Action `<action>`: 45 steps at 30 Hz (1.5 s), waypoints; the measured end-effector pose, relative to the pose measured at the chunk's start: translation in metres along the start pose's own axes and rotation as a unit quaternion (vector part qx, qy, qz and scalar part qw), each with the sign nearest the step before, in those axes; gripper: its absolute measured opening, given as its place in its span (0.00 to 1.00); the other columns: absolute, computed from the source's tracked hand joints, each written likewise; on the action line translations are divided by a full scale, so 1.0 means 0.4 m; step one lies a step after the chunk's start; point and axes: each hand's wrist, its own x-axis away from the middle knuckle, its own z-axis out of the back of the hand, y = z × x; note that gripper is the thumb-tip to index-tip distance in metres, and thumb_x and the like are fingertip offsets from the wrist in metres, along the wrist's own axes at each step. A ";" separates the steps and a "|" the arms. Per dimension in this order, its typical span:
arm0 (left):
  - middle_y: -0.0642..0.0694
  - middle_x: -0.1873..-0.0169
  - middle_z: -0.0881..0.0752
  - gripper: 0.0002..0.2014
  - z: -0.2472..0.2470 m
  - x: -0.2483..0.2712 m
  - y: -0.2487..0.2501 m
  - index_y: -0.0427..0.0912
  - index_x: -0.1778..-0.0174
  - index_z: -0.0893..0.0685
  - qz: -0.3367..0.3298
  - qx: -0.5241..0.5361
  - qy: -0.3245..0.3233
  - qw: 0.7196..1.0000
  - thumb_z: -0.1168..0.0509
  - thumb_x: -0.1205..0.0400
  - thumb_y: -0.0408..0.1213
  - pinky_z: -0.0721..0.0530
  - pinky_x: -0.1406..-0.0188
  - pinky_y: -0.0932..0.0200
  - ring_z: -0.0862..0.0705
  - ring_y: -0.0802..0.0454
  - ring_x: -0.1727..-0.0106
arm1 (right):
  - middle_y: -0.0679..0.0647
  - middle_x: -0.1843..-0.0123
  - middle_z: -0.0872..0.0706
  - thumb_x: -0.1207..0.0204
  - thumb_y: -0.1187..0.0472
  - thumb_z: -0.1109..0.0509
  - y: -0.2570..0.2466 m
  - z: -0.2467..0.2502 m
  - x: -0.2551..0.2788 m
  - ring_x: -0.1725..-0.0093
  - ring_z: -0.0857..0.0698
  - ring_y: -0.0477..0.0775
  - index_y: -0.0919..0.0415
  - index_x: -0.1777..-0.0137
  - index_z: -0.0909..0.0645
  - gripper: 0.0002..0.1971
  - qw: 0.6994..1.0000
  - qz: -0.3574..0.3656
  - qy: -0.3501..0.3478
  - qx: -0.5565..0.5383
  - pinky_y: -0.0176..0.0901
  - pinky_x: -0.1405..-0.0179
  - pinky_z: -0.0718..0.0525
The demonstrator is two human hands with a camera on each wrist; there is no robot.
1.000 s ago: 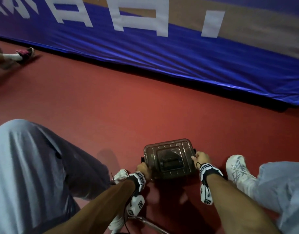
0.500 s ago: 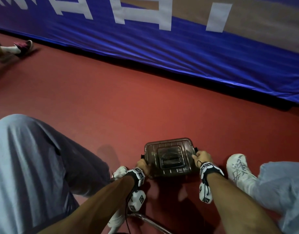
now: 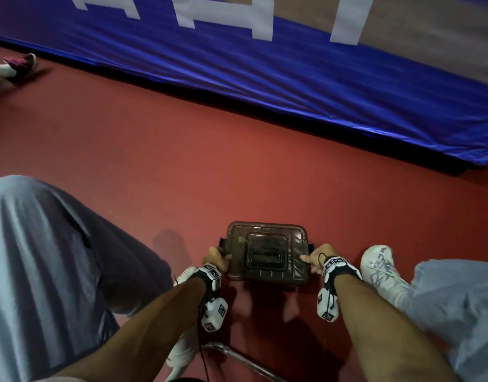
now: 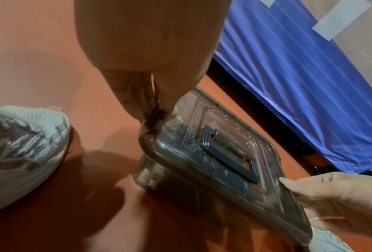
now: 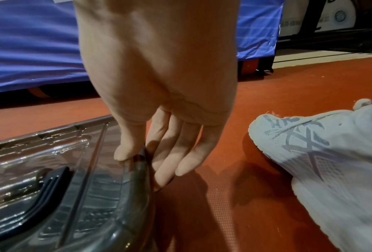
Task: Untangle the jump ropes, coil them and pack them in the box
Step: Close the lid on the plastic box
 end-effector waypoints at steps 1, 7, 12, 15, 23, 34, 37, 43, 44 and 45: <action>0.45 0.55 0.08 0.10 0.008 0.002 0.002 0.39 0.51 0.08 -0.001 -0.001 0.006 1.000 0.23 0.23 0.41 0.14 0.50 0.56 0.10 0.45 0.51 | 0.61 0.69 0.12 0.27 0.55 0.15 0.003 -0.005 -0.010 0.69 0.10 0.58 0.73 0.50 0.14 0.20 1.000 -0.004 -0.008 -0.008 0.35 0.86 0.23; 0.43 0.45 0.18 0.22 0.043 -0.013 0.018 0.41 0.47 0.15 0.003 -0.038 0.015 0.999 0.16 0.31 0.45 0.16 0.43 0.55 0.15 0.45 0.47 | 0.64 0.56 0.08 0.42 0.45 0.08 0.015 -0.003 -0.035 0.54 0.08 0.64 0.71 0.52 0.17 0.32 0.999 -0.023 0.022 -0.001 0.50 0.60 0.09; 0.43 0.56 0.16 0.20 0.061 0.000 0.041 0.26 0.45 0.15 0.027 -0.040 -0.045 0.998 0.22 0.22 0.40 0.26 0.60 0.56 0.17 0.49 0.54 | 0.65 0.36 0.12 0.38 0.44 0.10 0.012 0.000 -0.023 0.35 0.13 0.66 0.72 0.33 0.20 0.42 0.998 -0.029 0.043 0.030 0.51 0.43 0.15; 0.43 0.65 0.11 0.15 0.068 0.002 0.050 0.30 0.56 0.08 0.012 -0.053 -0.036 0.998 0.20 0.27 0.41 0.19 0.65 0.54 0.15 0.48 0.63 | 0.64 0.40 0.11 0.38 0.45 0.10 -0.009 -0.003 -0.023 0.40 0.11 0.63 0.72 0.37 0.17 0.38 0.998 -0.031 0.040 0.042 0.50 0.47 0.14; 0.43 0.74 0.13 0.09 0.060 0.008 0.050 0.32 0.65 0.09 0.007 -0.040 -0.004 0.999 0.25 0.30 0.36 0.23 0.77 0.59 0.17 0.47 0.72 | 0.62 0.48 0.10 0.35 0.49 0.11 -0.021 -0.028 -0.047 0.52 0.12 0.60 0.71 0.43 0.17 0.31 0.998 -0.028 0.043 0.030 0.50 0.54 0.13; 0.48 0.75 0.16 0.13 0.075 0.038 0.083 0.38 0.71 0.13 0.021 -0.053 0.017 0.998 0.20 0.30 0.43 0.34 0.87 0.67 0.20 0.52 0.74 | 0.62 0.58 0.08 0.38 0.55 0.10 0.002 -0.041 -0.084 0.55 0.08 0.64 0.73 0.53 0.11 0.23 0.996 -0.064 0.039 -0.045 0.61 0.48 0.07; 0.45 0.72 0.14 0.15 0.068 0.037 0.092 0.41 0.75 0.20 0.017 -0.076 0.015 0.997 0.21 0.33 0.41 0.27 0.80 0.62 0.17 0.51 0.72 | 0.62 0.59 0.08 0.37 0.57 0.11 -0.005 -0.041 -0.071 0.55 0.08 0.65 0.72 0.55 0.11 0.20 0.996 -0.059 0.043 -0.053 0.62 0.48 0.07; 0.44 0.72 0.14 0.14 0.069 0.039 0.098 0.39 0.74 0.19 -0.001 -0.102 0.016 0.995 0.21 0.33 0.42 0.25 0.77 0.60 0.16 0.49 0.70 | 0.64 0.58 0.09 0.32 0.61 0.14 -0.027 -0.029 -0.014 0.55 0.09 0.66 0.73 0.56 0.13 0.15 0.996 -0.032 0.058 -0.053 0.63 0.49 0.08; 0.44 0.72 0.14 0.14 0.068 0.038 0.098 0.39 0.73 0.18 -0.001 -0.107 0.020 0.994 0.21 0.33 0.42 0.24 0.76 0.59 0.15 0.48 0.70 | 0.65 0.58 0.09 0.30 0.62 0.16 -0.035 -0.028 0.003 0.56 0.09 0.66 0.73 0.58 0.14 0.13 0.997 -0.025 0.061 -0.042 0.61 0.51 0.07; 0.44 0.71 0.14 0.14 0.067 0.037 0.097 0.39 0.72 0.18 -0.004 -0.113 0.023 0.993 0.21 0.33 0.42 0.24 0.75 0.59 0.15 0.48 0.70 | 0.65 0.60 0.09 0.29 0.62 0.19 -0.044 -0.026 0.016 0.57 0.09 0.65 0.71 0.60 0.14 0.11 0.997 -0.011 0.066 -0.025 0.58 0.54 0.07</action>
